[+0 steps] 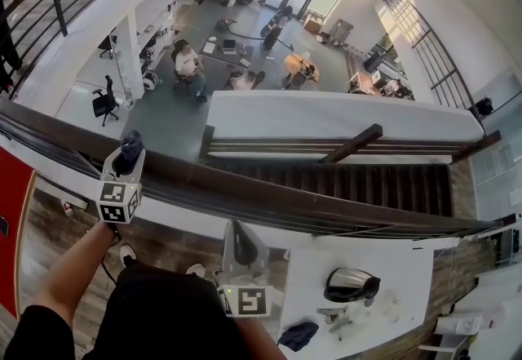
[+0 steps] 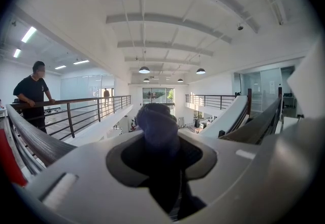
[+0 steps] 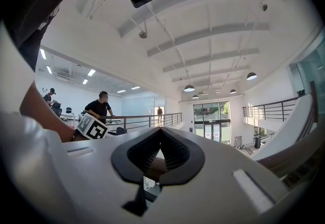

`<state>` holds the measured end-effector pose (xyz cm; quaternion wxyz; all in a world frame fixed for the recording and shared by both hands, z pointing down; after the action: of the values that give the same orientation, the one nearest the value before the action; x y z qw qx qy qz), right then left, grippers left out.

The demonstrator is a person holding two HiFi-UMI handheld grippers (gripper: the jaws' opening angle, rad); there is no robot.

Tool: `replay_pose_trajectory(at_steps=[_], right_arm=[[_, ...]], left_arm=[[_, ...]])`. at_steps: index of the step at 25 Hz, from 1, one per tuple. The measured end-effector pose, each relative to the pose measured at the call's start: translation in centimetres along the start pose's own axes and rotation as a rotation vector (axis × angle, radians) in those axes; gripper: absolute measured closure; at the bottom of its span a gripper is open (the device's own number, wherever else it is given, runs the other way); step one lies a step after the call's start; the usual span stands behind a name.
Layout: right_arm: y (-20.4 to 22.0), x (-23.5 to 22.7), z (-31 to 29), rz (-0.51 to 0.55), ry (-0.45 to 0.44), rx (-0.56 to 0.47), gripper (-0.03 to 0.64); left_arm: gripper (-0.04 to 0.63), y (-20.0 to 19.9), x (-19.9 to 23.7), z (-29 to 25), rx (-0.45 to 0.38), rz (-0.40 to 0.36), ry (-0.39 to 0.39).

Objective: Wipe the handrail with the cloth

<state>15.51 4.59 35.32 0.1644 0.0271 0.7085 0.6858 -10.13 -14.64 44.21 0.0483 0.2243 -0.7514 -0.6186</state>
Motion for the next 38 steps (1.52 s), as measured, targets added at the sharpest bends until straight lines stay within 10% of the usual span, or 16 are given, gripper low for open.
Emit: replay_pose_trajectory(at_steps=[38], right_arm=[[1.5,-2.7,3.1,-0.050,0.005,0.074,0.615]], left_arm=[[0.480,-2.4,-5.9,-0.9,-0.018,0.015,0.092]])
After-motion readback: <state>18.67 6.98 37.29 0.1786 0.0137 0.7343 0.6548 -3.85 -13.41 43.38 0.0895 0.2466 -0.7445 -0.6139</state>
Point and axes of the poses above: the fingertips, and each gripper's own axes: z backward along the fingers, x to its left, y out of its underside, the point moved 5 cm from there along z, backward along the fingers, and after that the axes turned 11 degrees about -z, right-handed, at the moved point
